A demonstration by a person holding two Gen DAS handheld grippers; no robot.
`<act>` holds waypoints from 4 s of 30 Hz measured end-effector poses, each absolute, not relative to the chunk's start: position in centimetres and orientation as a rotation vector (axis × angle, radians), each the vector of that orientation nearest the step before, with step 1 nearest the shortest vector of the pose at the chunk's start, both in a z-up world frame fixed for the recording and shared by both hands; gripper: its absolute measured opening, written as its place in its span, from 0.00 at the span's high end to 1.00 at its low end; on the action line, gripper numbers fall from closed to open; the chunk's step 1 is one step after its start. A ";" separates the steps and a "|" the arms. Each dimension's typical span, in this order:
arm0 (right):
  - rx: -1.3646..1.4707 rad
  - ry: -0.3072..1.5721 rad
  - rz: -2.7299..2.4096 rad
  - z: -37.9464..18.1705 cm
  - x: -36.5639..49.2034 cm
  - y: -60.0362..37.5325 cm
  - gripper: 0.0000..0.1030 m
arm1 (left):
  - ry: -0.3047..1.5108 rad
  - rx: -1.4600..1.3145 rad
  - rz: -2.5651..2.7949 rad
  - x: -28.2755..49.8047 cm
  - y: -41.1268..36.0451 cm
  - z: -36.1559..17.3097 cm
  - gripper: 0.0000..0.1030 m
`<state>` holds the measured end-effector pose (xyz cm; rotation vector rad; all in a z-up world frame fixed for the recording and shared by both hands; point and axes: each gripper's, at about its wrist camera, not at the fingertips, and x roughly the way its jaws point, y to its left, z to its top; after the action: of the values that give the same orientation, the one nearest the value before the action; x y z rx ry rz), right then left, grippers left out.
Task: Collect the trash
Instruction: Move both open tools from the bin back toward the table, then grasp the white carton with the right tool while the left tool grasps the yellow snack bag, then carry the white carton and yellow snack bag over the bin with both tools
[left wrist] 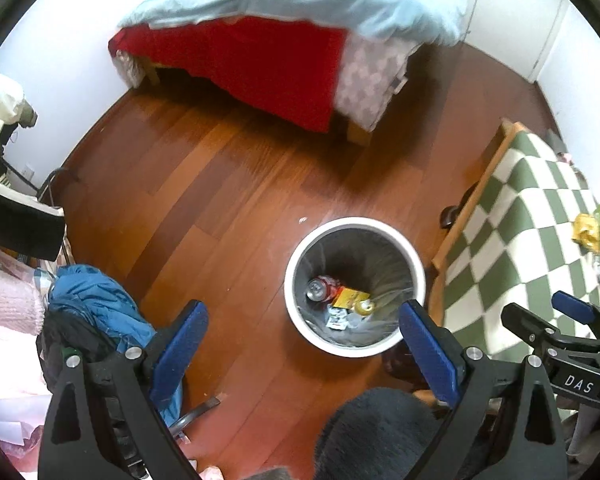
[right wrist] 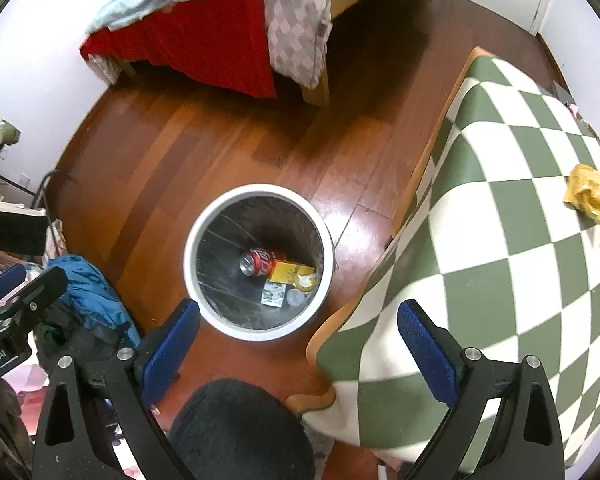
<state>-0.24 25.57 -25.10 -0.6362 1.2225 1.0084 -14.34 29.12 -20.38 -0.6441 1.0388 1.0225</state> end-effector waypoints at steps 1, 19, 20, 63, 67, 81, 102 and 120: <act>-0.627 1.215 1.016 -24.3 -0.4 25.2 0.03 | 1.030 -0.638 1.018 -14.3 28.7 -19.8 0.05; -0.285 1.122 1.096 -9.8 1.0 10.8 0.03 | 0.890 -0.469 0.969 -8.5 18.1 -10.4 0.05; -0.269 1.123 1.083 -9.5 1.7 9.8 0.03 | 0.896 -0.468 0.957 -7.7 17.8 -10.6 0.05; -0.320 1.431 0.414 -26.9 52.2 -7.8 0.54 | 1.184 -0.377 0.713 35.7 15.0 -26.1 0.02; -0.229 1.471 0.395 -27.0 51.9 -7.6 0.55 | 1.165 -0.497 0.686 34.5 17.7 -26.2 0.02; -0.304 1.413 0.368 -29.1 52.2 -4.4 0.55 | 1.322 -0.470 0.502 39.2 17.5 -31.7 0.20; -0.357 1.315 0.349 -27.8 50.7 -3.9 0.62 | 1.205 -0.316 0.560 37.1 16.9 -28.6 0.48; -0.221 1.117 0.525 -15.5 38.5 -2.6 0.62 | 0.958 -0.317 0.587 26.2 15.8 -14.7 0.48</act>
<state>38.49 -2.58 -15.45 -0.2212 1.1172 0.5252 26.19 15.82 -14.75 -0.3168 0.9583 0.5874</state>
